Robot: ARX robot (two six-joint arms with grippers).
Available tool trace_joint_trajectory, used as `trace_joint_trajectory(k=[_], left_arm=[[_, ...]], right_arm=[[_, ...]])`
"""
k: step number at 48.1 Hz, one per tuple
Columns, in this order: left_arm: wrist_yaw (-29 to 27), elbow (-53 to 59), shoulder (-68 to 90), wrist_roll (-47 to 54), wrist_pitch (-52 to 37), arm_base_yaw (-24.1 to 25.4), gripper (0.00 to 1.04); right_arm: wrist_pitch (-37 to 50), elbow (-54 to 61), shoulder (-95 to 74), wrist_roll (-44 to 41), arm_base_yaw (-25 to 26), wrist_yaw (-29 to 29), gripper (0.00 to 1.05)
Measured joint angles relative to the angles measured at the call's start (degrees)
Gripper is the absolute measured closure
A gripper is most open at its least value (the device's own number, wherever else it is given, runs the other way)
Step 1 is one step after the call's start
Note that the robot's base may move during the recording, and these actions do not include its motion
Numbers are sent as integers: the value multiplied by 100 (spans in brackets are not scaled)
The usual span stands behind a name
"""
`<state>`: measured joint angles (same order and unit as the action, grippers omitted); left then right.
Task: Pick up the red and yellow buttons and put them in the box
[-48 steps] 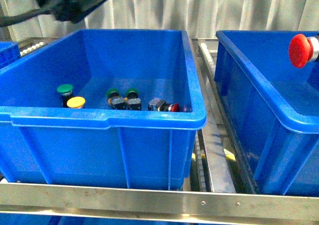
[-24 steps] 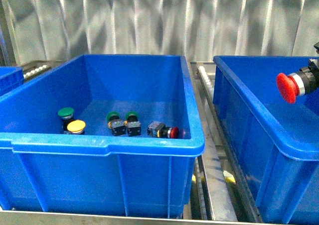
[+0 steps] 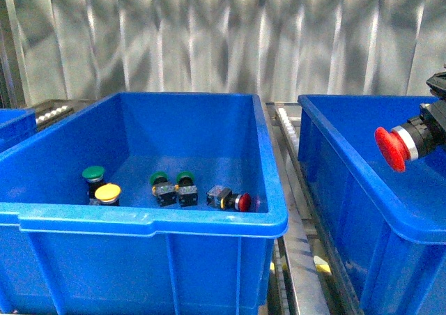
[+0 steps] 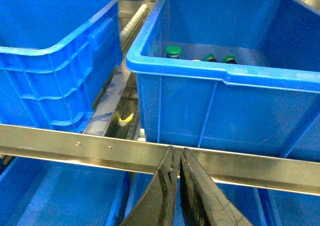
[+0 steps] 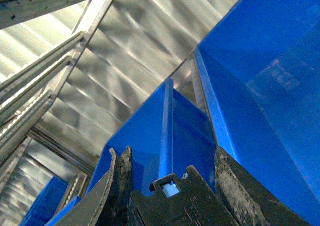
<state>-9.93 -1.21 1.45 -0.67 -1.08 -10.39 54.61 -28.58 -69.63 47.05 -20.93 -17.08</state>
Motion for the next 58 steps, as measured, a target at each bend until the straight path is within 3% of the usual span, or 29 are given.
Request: trace_joint_trajectory(k=[2, 5, 8, 18, 28, 42, 58], left_arm=[[70, 0, -2, 0, 7, 72, 102], [813, 0, -46, 13, 92, 654, 102], [896, 0, -50, 11, 107, 970, 102], [979, 0, -55, 9, 107, 1010, 101], [979, 0, -55, 15, 107, 1010, 56], [979, 0, -55, 24, 107, 1010, 6], [973, 0, -55, 24, 109, 1014, 8]], right_arm=[[-26, 22, 33, -44, -46, -52, 66], [-70, 33, 90, -118, -114, -146, 66], [-109, 33, 168, -170, -179, -229, 66], [-179, 105, 439, -372, -463, -472, 66], [-181, 195, 446, -446, -649, -737, 66], [-221, 195, 448, -494, -940, -970, 66], [-452, 328, 780, -385, -761, -942, 66]])
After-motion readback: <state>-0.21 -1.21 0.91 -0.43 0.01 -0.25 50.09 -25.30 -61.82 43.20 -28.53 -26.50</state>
